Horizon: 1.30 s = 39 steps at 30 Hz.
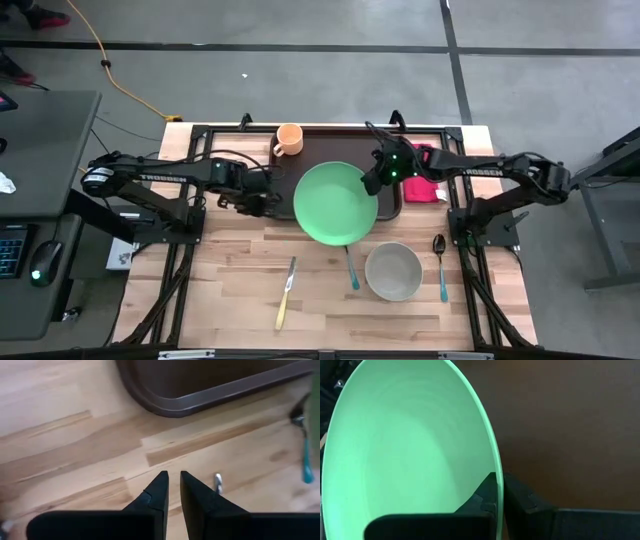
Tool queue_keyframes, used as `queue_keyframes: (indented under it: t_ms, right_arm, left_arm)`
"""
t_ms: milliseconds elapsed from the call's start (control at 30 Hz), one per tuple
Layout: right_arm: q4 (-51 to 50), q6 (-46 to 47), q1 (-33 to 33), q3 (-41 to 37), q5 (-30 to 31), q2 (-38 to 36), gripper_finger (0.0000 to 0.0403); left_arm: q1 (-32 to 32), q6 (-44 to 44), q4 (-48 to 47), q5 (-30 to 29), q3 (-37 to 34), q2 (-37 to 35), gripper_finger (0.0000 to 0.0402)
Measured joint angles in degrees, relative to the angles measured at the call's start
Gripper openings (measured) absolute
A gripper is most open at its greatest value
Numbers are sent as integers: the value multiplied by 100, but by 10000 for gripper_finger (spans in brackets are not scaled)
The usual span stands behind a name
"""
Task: Set up tray
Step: Put the green plate on the brown serving tray to the bottom right of the yellow mug
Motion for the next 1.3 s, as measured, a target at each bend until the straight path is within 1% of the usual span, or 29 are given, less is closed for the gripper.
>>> queue_keyframes:
  t_ms: [133,233,333,433,600,700,833,1033,1300]
  right_arm:
    - [4,-60,-314,0,-124,0,0]
    - [4,-157,-551,0,-216,0,0]
    - [-8,-203,-775,0,-322,0,0]
    - [-11,-251,-941,0,-403,0,0]
    - [-11,-304,-1089,0,-492,0,0]
    - [-14,-309,-1119,0,-497,0,0]
    - [-13,-351,-1129,0,-472,0,0]
    - [-24,-400,-1182,0,-383,0,0]
    - [-35,-500,-1379,0,-355,0,0]
  left_arm:
    - [0,34,-240,-159,0,0,76]
    - [0,239,-384,-326,0,0,76]
    - [0,454,-579,-634,0,0,76]
    - [-4,684,-738,-1185,0,0,76]
    - [-4,1077,-801,-2284,0,0,76]
    - [-4,1089,-783,-2731,0,-6,76]
    - [-4,1131,-527,-2997,0,-218,76]
    - [-4,1666,25,-3241,0,-801,76]
    - [-5,1972,135,-3456,0,-1436,76]
